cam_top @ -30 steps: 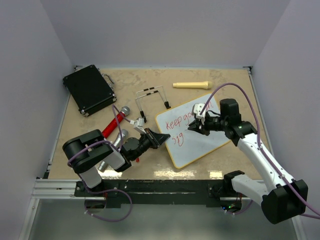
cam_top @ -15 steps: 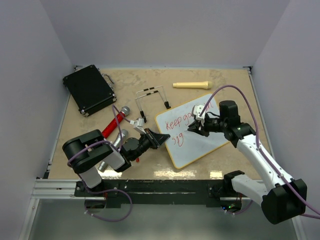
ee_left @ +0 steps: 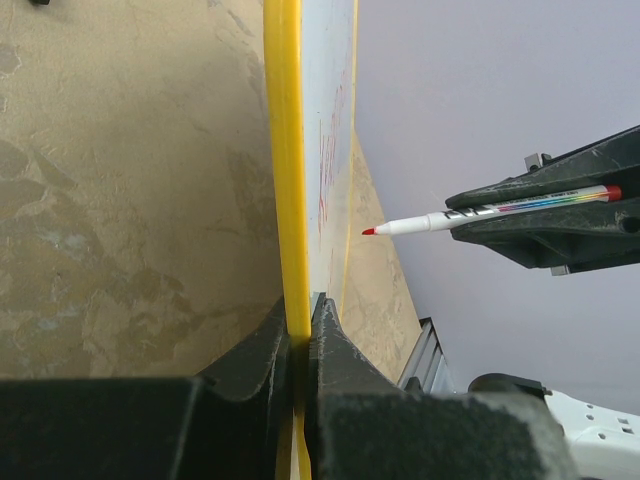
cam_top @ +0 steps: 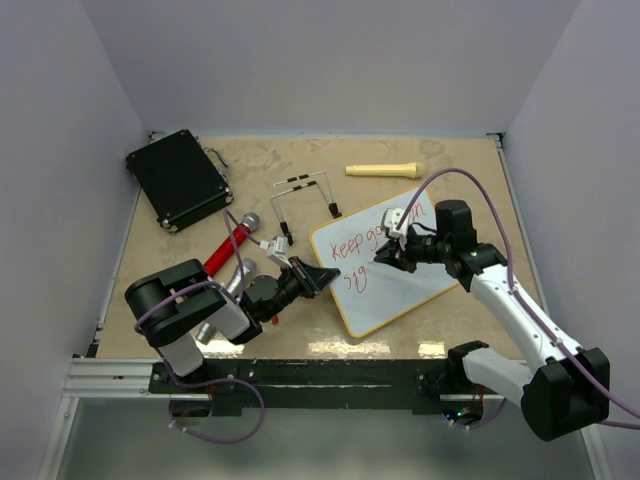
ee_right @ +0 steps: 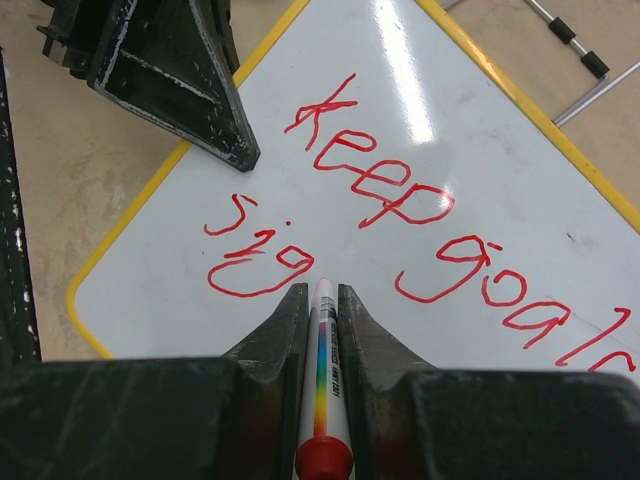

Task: Write a sentence on the whiteboard

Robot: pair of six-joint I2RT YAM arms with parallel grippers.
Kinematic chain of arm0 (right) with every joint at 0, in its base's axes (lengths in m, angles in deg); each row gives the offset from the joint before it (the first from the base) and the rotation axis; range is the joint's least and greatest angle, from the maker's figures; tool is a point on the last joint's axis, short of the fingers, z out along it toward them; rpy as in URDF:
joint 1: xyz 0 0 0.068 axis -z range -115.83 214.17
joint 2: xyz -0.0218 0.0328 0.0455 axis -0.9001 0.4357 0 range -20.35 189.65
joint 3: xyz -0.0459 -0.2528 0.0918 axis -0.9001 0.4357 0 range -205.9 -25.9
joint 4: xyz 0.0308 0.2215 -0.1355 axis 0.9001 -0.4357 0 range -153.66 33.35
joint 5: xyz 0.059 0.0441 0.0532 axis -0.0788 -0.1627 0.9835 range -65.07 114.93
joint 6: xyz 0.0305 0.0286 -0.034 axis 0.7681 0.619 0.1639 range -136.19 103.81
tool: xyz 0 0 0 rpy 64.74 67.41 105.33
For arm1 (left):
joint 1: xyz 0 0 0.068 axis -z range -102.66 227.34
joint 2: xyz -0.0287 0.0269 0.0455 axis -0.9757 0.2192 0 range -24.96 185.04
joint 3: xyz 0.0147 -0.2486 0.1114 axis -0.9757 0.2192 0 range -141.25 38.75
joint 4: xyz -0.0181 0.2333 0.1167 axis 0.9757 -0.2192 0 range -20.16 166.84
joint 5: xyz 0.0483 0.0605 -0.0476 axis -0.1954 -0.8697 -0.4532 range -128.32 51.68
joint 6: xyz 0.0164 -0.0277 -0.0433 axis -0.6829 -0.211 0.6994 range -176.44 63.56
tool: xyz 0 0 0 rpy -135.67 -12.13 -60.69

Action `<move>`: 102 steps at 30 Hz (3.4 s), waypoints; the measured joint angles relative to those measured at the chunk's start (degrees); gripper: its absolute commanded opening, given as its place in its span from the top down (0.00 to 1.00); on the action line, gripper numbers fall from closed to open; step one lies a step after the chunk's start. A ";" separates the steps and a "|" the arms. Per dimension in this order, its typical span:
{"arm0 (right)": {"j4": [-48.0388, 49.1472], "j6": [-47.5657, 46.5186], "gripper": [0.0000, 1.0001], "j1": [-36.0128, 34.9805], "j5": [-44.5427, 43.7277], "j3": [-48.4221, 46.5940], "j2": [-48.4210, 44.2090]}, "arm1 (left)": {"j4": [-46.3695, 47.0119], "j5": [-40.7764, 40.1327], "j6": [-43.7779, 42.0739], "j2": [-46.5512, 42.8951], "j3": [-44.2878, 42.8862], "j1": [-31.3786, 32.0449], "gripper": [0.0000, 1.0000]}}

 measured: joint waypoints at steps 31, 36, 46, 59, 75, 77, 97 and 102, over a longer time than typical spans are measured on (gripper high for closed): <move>8.07 5.27 1.00 -3.74 -6.29 0.83 2.19 | 0.00 0.20 0.00 0.00 -0.02 -0.02 1.00; 8.04 5.20 1.00 -3.87 -6.34 0.83 3.15 | -0.09 0.20 0.15 0.00 -0.02 -0.11 1.00; 7.52 4.57 1.00 -3.91 -6.25 0.81 3.15 | -0.09 0.22 0.17 0.00 -0.02 -0.15 1.00; 0.94 0.39 1.00 -3.91 -5.46 -0.81 4.00 | -0.20 0.22 0.55 0.00 0.15 -0.26 1.00; -5.27 -3.41 1.00 -4.28 -4.13 -2.19 4.76 | -0.11 0.28 0.52 0.00 0.20 -0.28 1.00; -5.20 -3.13 1.00 -4.28 -4.22 -2.19 4.72 | -0.11 0.31 0.52 0.00 0.20 -0.28 1.00; 1.33 3.76 1.00 -4.55 -9.14 -2.19 4.68 | -0.13 0.42 0.55 0.00 0.20 -0.37 1.00; 0.96 3.10 1.00 -4.55 -9.11 -2.27 4.66 | -0.15 0.42 0.55 0.00 0.20 -0.37 1.00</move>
